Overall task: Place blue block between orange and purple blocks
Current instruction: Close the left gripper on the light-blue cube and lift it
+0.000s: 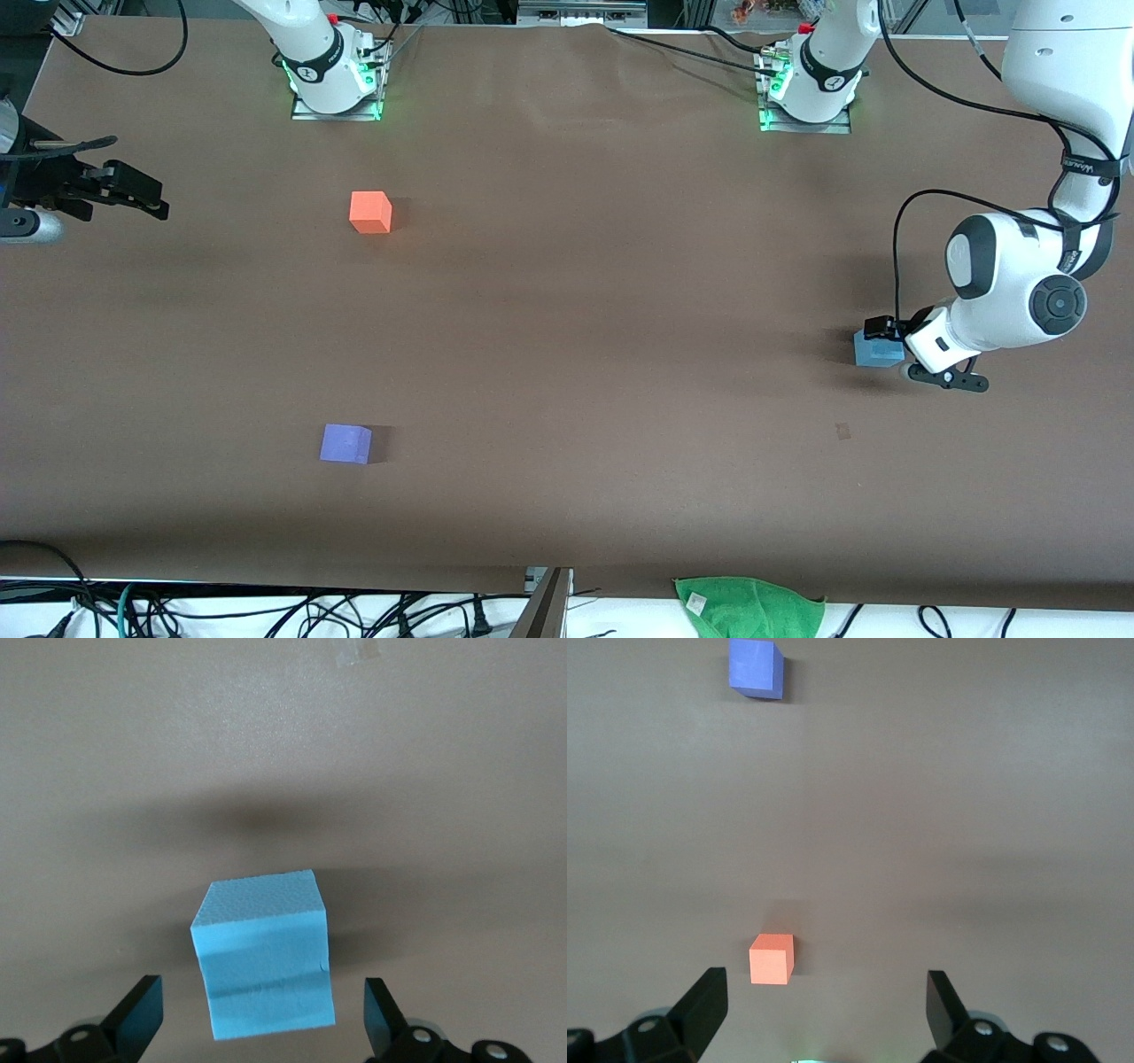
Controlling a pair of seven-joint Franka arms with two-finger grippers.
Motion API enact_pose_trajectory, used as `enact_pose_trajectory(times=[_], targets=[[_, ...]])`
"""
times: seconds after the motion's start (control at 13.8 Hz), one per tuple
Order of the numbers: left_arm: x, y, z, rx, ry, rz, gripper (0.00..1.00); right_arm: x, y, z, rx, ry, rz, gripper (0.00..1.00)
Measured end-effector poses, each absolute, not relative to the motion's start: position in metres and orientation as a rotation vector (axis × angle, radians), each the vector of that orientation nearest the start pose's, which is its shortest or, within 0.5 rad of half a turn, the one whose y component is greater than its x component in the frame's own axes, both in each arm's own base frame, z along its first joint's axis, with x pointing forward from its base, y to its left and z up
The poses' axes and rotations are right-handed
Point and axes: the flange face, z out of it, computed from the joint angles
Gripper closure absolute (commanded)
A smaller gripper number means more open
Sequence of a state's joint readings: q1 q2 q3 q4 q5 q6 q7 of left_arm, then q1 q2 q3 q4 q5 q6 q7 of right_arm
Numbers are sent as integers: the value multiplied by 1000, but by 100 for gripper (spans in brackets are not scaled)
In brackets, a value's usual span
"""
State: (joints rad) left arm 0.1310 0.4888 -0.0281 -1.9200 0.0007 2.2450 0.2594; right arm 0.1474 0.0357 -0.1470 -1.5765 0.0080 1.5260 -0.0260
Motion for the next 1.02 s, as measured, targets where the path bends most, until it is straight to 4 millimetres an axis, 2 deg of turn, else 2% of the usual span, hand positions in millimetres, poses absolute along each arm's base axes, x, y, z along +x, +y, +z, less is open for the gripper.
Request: enact_pose_trajectory(times=[0.29, 0.36, 0.51, 0.58, 0.65, 0.73, 0.8, 1.02], targets=[[605, 63, 192, -3166, 244, 252, 2, 559, 3, 598, -3135, -41, 134, 0], [604, 63, 188, -3166, 244, 256, 18, 559, 3, 598, -3135, -41, 134, 0], [604, 63, 186, -3166, 244, 256, 38, 559, 3, 598, -3135, -41, 134, 1], [604, 63, 186, -3166, 244, 255, 56, 559, 3, 598, -3135, -41, 134, 1], [604, 63, 186, -3166, 244, 255, 69, 559, 3, 598, -3135, -41, 134, 1], [605, 63, 187, -3166, 244, 253, 70, 559, 2, 598, -3135, -41, 134, 1], [605, 63, 188, -3166, 244, 249, 75, 559, 2, 598, -3135, -41, 134, 1], [611, 63, 202, -3164, 246, 215, 76, 559, 2, 599, -3135, -41, 133, 1]])
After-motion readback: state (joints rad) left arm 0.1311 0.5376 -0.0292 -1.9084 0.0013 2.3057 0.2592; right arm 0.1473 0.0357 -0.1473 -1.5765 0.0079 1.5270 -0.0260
